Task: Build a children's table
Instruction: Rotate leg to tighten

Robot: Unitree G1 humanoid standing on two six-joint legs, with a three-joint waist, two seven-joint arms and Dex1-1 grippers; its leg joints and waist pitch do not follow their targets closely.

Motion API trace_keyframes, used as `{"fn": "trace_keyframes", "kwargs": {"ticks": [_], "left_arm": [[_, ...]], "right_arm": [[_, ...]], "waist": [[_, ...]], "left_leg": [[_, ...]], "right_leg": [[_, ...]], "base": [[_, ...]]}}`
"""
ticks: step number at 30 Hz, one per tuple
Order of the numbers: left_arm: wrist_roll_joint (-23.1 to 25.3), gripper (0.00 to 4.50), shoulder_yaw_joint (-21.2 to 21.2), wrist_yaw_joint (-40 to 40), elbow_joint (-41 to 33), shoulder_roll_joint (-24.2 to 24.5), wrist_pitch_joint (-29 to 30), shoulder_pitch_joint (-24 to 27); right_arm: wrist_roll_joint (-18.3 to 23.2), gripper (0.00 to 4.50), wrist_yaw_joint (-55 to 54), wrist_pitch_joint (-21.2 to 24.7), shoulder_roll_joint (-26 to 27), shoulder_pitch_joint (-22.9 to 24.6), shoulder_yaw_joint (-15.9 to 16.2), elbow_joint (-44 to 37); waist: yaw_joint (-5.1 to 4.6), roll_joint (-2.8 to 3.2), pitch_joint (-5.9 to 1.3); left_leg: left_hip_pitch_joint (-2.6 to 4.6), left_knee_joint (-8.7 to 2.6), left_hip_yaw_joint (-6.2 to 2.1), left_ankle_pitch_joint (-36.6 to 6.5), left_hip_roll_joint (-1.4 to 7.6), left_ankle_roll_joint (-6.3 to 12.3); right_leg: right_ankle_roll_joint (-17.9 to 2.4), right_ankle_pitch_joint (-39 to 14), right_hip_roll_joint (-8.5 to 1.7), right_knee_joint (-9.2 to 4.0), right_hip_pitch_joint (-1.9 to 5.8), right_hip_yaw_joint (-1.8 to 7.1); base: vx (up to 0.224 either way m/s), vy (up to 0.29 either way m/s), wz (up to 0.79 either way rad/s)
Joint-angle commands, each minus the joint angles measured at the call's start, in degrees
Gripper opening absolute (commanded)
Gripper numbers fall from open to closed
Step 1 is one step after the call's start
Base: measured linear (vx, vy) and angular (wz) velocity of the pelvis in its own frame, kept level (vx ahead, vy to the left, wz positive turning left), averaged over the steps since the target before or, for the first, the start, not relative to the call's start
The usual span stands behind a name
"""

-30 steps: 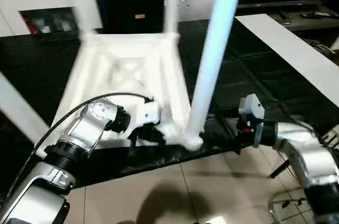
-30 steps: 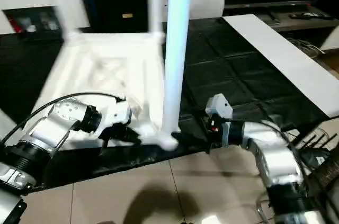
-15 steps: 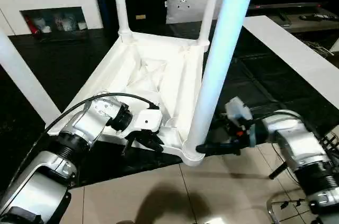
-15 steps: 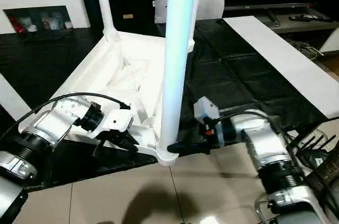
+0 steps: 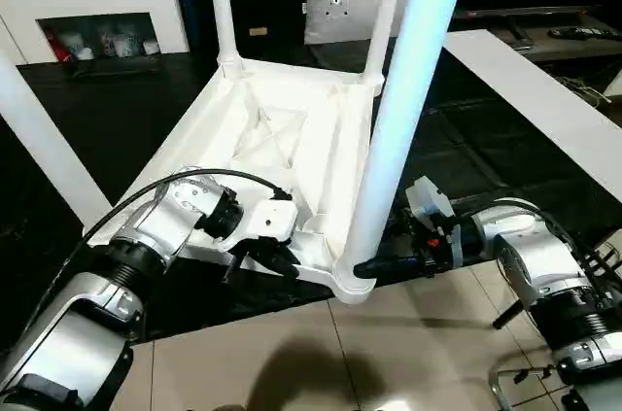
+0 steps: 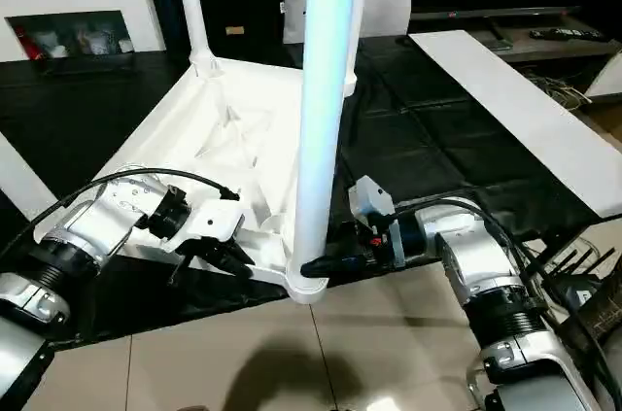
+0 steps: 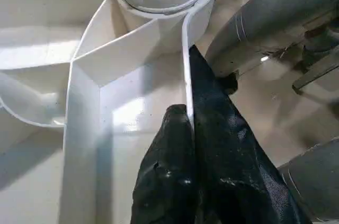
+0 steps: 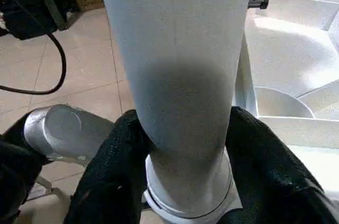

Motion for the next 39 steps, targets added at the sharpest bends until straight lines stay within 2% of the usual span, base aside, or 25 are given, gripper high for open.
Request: {"fn": "trace_keyframes", "kwargs": {"ticks": [1, 3, 4, 5, 6, 7, 8, 10, 12, 13, 14, 17, 21, 22, 24, 26, 28, 29, 31, 32, 33, 35, 37, 38, 39], "left_arm": [[1.08, 0.0, -0.54, -0.04, 0.21, -0.33, -1.21, -1.98], [1.08, 0.0, -0.37, 0.24, 0.4, -0.27, -0.65, -1.93], [1.05, 0.0, -0.19, 0.56, 0.49, -0.27, -0.2, -1.89], [0.95, 0.0, 0.22, 1.31, 0.28, -0.27, 1.02, -1.71], [0.8, 0.0, 0.91, 2.62, -0.35, -0.23, 3.13, -1.4], [0.11, 0.0, 2.37, 4.77, -2.1, -0.27, 7.64, -0.63], [-0.17, 0.0, 2.87, 5.45, -2.74, -0.31, 9.2, -0.34], [-1.12, 0.0, 4.66, 8.07, -5.72, -0.65, 14.7, 0.86], [-1.36, 0.0, 5.23, 9.04, -6.84, -0.8, 16.44, 1.3], [-2.01, 0.0, 6.7, 12.26, -10.91, -1.94, 21.74, 3.12], [-2.08, 0.0, 7.0, 13.19, -12.18, -2.37, 23.31, 3.67], [-1.92, 0.0, 7.67, 16.04, -15.48, -3.89, 27.69, 5.01], [-1.14, 0.0, 8.08, 20.23, -16.37, -6.39, 30.87, 4.84], [-0.89, 0.0, 8.07, 21.15, -16.1, -7.01, 31.18, 4.55], [-0.22, 0.0, 8.19, 23.7, -15.13, -8.61, 31.63, 3.54], [0.41, 0.0, 8.83, 27.64, -14.7, -10.96, 32.76, 2.47], [0.35, 0.0, 9.11, 29.35, -14.16, -12.25, 32.61, 1.96], [0.37, 0.0, 9.13, 30.27, -13.6, -13.01, 32.12, 1.58], [0.5, 0.0, 9.09, 31.74, -12.61, -13.98, 31.23, 1.05], [0.49, 0.0, 9.1, 31.94, -12.27, -14.12, 30.62, 0.96], [0.49, 0.0, 9.1, 31.94, -12.27, -14.12, 30.62, 0.96], [1.0, 0.0, 8.85, 31.83, -10.83, -14.03, 28.68, 0.81], [1.63, 0.0, 8.82, 31.57, -9.18, -13.24, 26.59, 0.55], [1.86, 0.0, 8.76, 31.52, -8.59, -12.82, 25.69, 0.33], [2.03, 0.0, 8.81, 31.59, -8.06, -12.51, 25.15, 0.12]], "right_arm": [[1.15, 1.88, 2.7, 0.79, 0.22, -0.16, 1.16, -0.26], [1.68, 1.87, 2.91, 1.72, 0.36, 0.11, 1.1, -0.71], [1.95, 1.87, 2.91, 2.16, 0.45, 0.3, 1.01, -1.04], [2.41, 1.87, 2.66, 2.76, 0.61, 0.64, 0.75, -1.63], [3.16, 1.87, 1.94, 3.79, 0.87, 1.3, 0.31, -2.87], [4.36, 1.87, 0.47, 5.65, 1.29, 2.67, -0.32, -5.24], [4.64, 1.87, -0.13, 6.2, 1.44, 3.1, -0.5, -5.94], [5.05, 1.87, -3.07, 7.04, 2.4, 4.67, -1.23, -7.83], [5.12, 1.87, -4.18, 7.09, 2.87, 5.19, -1.55, -8.35], [4.21, 1.87, -9.37, 7.73, 4.94, 6.57, -2.11, -9.44], [3.45, 1.87, -11.38, 7.89, 5.66, 7.02, -2.1, -9.89], [1.21, 1.87, -18.08, 9.24, 8.26, 8.29, -2.1, -11.29], [-1.62, 1.87, -27.58, 11.6, 12.5, 9.21, -2.13, -12.54], [-2.75, 1.86, -30.12, 11.58, 13.67, 9.18, -1.99, -12.53], [-4.81, 1.86, -36.55, 12.14, 16.76, 8.44, -2.4, -11.72], [-7.34, 1.86, -47.67, 14.1, 21.57, 6.65, -4.0, -9.67], [-7.73, 1.86, -53.41, 15.1, 24.23, 5.46, -5.51, -7.97], [-7.64, 1.86, -56.67, 15.11, 25.97, 4.74, -6.48, -6.87], [-8.6, 1.86, -61.02, 13.77, 28.17, 4.09, -7.36, -5.69], [-8.96, 1.86, -61.79, 13.41, 28.51, 4.02, -7.43, -5.44], [-8.96, 2.42, -61.79, 13.41, 28.51, 4.02, -7.43, -5.44], [-9.93, 2.56, -63.45, 12.21, 28.85, 3.83, -7.78, -4.7], [-10.84, 2.62, -64.3, 10.89, 28.64, 4.05, -8.63, -4.73], [-11.24, 2.95, -64.36, 9.89, 28.12, 4.28, -8.62, -5.01], [-11.56, 3.0, -64.33, 9.06, 27.56, 4.56, -8.6, -5.31]], "waist": [[-0.23, -0.46, -4.21], [-0.19, -0.51, -4.21], [-0.11, -0.12, -4.23], [-0.19, -0.29, -4.24], [-0.15, -0.35, -4.25], [0.12, 0.33, -4.23], [0.18, 0.23, -4.28], [0.35, 0.53, -4.38], [0.21, 0.44, -4.19], [0.12, 0.41, -4.15], [-0.05, 0.65, -4.04], [-1.22, 0.46, -3.95], [-3.06, 0.37, -3.73], [-3.63, 0.25, -3.76], [-4.14, 0.41, -3.69], [-5.23, 0.69, -3.64], [-5.96, 1.04, -3.81], [-6.41, 1.3, -3.97], [-6.93, 1.21, -4.25], [-7.11, 0.87, -4.32], [-7.01, 0.91, -4.37], [-6.85, 1.0, -4.49], [-6.61, 1.01, -4.6], [-6.32, 1.15, -4.62], [-6.2, 1.14, -4.68]], "left_leg": [[-0.1, -3.77, 0.13, -6.8, 1.62, 4.81], [-0.1, -3.74, 0.17, -6.67, 1.51, 4.84], [-0.06, -3.78, 0.08, -6.77, 1.62, 4.71], [-0.04, -3.79, 0.1, -6.97, 1.65, 4.65], [-0.06, -3.77, 0.12, -6.9, 1.63, 4.59], [0.1, -3.87, 0.02, -6.89, 1.76, 4.27], [0.19, -3.92, 0.05, -6.93, 1.97, 3.97], [0.17, -3.94, -0.04, -7.43, 1.84, 3.6], [0.28, -3.97, 0.03, -8.9, 1.66, 3.24], [0.25, -3.97, 0.0, -9.49, 1.51, 2.98], [0.2, -4.16, -0.27, -9.78, 1.74, 2.21], [0.03, -4.12, -0.37, -11.02, 1.04, 1.66], [0.14, -3.7, -0.32, -12.39, 0.43, 1.88], [-0.02, -3.51, -0.34, -12.53, 0.1, 2.05], [0.35, -3.34, -0.33, -13.34, -0.03, 2.3], [0.44, -3.14, -0.5, -14.79, -0.14, 1.97], [0.38, -3.19, -1.08, -16.41, 0.0, 1.55], [0.22, -3.4, -1.3, -15.93, 0.26, 1.8], [-0.4, -3.73, -1.67, -15.11, 0.77, 2.12], [-0.24, -3.72, -1.51, -14.42, 0.77, 2.22], [-0.22, -3.71, -1.47, -13.83, 0.7, 2.43], [-0.68, -3.82, -1.3, -10.41, 0.79, 3.63], [-0.71, -3.75, -1.12, -8.55, 0.75, 4.08], [-0.83, -3.77, -1.11, -7.4, 0.8, 4.32], [-0.75, -3.75, -1.06, -6.93, 0.89, 4.36]], "right_leg": [[-6.71, -21.74, -3.64, -3.94, 3.82, 3.56], [-6.68, -21.74, -3.58, -3.96, 3.86, 3.52], [-6.78, -21.77, -3.66, -3.92, 3.85, 3.5], [-6.83, -21.66, -3.62, -3.98, 3.86, 3.5], [-6.85, -21.51, -3.6, -3.93, 3.88, 3.52], [-7.22, -21.21, -3.66, -3.8, 3.92, 3.58], [-7.35, -20.39, -3.7, -3.91, 3.91, 3.67], [-7.87, -20.21, -3.69, -3.82, 3.92, 3.51], [-7.39, -22.19, -3.66, -4.26, 3.82, 3.42], [-6.61, -24.02, -3.69, -4.52, 3.91, 3.29], [-6.42, -24.43, -3.9, -4.54, 3.9, 3.27], [-4.24, -28.0, -3.5, -5.2, 4.13, 2.77], [-2.41, -31.51, -3.24, -6.11, 3.73, 2.26], [-1.27, -33.08, -3.19, -6.4, 3.91, 1.98], [-0.27, -34.75, -3.09, -6.97, 3.41, 1.64], [0.49, -35.93, -2.9, -7.44, 3.2, 1.09], [0.86, -35.83, -3.08, -7.53, 3.66, 0.52], [-0.1, -33.2, -3.28, -7.23, 3.74, 0.78], [-1.38, -29.53, -3.44, -6.74, 4.21, 0.87], [-2.58, -27.36, -3.64, -6.59, 4.0, 1.26], [-3.32, -26.18, -3.68, -6.26, 4.05, 1.44], [-5.47, -21.43, -3.71, -5.33, 4.26, 2.17], [-6.24, -19.3, -3.69, -4.99, 4.36, 2.42], [-6.67, -17.96, -3.7, -4.71, 4.57, 2.52], [-6.99, -17.21, -3.76, -4.56, 4.56, 2.63]], "base": [[0.0, 0.0, 0.0], [0.0, 0.0, 0.0], [0.0, 0.0, 0.0], [0.0, 0.0, 0.0], [0.0, 0.0, 0.0], [0.0, 0.0, 0.0], [0.0, 0.0, 0.0], [0.0, 0.0, 0.0], [0.0, 0.0, 0.0], [0.0, 0.0, 0.0], [0.0, 0.0, 0.0], [0.0, 0.0, 0.0], [0.0, 0.0, 0.0], [0.0, 0.0, 0.0], [0.0, 0.0, 0.0], [0.0, 0.0, 0.0], [0.0, 0.0, 0.0], [0.0, 0.0, 0.0], [0.0, 0.0, 0.0], [0.0, 0.0, 0.0], [0.0, 0.0, 0.0], [0.0, 0.0, 0.0], [0.0, 0.0, 0.0], [0.0, 0.0, 0.0], [0.0, 0.0, 0.0]]}}
